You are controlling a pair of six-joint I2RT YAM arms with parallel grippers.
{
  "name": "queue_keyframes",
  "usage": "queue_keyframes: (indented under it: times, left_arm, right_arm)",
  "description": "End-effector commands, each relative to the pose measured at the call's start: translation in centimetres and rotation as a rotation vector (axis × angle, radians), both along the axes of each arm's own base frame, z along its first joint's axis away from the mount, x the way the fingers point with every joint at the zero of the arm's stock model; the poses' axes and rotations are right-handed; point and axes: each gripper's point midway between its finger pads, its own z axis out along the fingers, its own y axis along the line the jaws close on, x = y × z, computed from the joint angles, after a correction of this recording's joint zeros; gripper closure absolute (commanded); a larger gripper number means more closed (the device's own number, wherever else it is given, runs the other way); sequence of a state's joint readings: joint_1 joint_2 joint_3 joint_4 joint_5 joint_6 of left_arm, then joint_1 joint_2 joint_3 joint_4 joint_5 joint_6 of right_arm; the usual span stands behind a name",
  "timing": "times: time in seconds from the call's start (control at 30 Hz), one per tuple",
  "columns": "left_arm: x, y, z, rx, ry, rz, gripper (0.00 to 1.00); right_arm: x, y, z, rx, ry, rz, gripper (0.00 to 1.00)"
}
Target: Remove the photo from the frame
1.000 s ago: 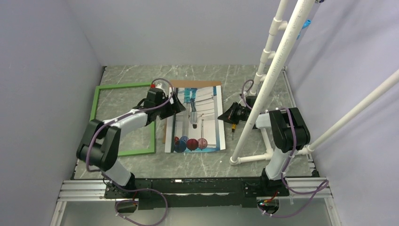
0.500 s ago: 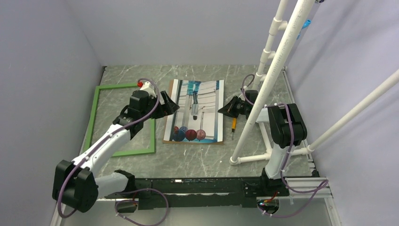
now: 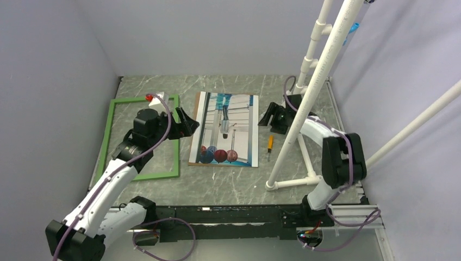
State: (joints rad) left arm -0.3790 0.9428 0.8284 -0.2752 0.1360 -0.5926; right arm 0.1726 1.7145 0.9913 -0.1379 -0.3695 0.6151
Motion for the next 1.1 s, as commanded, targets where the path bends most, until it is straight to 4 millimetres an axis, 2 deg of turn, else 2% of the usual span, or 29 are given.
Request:
queue_keyframes:
  times: [0.0,0.07,0.23,0.33,0.47,0.53,0.73,0.9,1.07]
  left_arm:
    - [-0.5,2.0,4.3,0.063,-0.127,0.046,0.08]
    - [-0.8,2.7,5.3,0.086,-0.157,0.059,0.08]
    - [-1.6,3.9,8.4,0.130,-0.237,0.075,0.08]
    - [-2.0,5.0,10.8,0.158,-0.296,0.110,0.08]
    - [-3.0,6.1,13.2,0.147,-0.364,0.148,0.08]
    - [-3.5,6.8,14.2,0.127,-0.396,0.185,0.09]
    - [-6.0,9.4,17.2,0.056,-0.515,0.300,0.10]
    - [-7.6,10.9,19.5,0.051,-0.585,0.346,0.11]
    - [-9.0,12.0,20.8,0.051,-0.629,0.376,0.11]
  right_arm:
    - [-2.1,-5.7,4.4,-0.309,-0.042,-0.065,0.26]
    - [-3.2,-8.2,6.4,-0.421,-0.067,-0.130,0.17]
    - [-6.7,-11.8,13.6,-0.543,-0.195,-0.225,0.07]
    - [-9.1,-12.8,17.9,-0.554,-0.308,-0.258,0.01]
    - [-12.5,-13.2,23.6,-0.501,-0.497,-0.285,0.00]
    - [-14.1,-13.2,25.8,-0.467,-0.599,-0.292,0.00]
    - [-18.1,-14.1,29.4,-0.427,-0.789,-0.348,0.00]
    - [-19.8,-14.7,31.7,-0.408,-0.845,-0.393,0.00]
    - [-20.9,-15.0,33.2,-0.397,-0.893,-0.407,0.00]
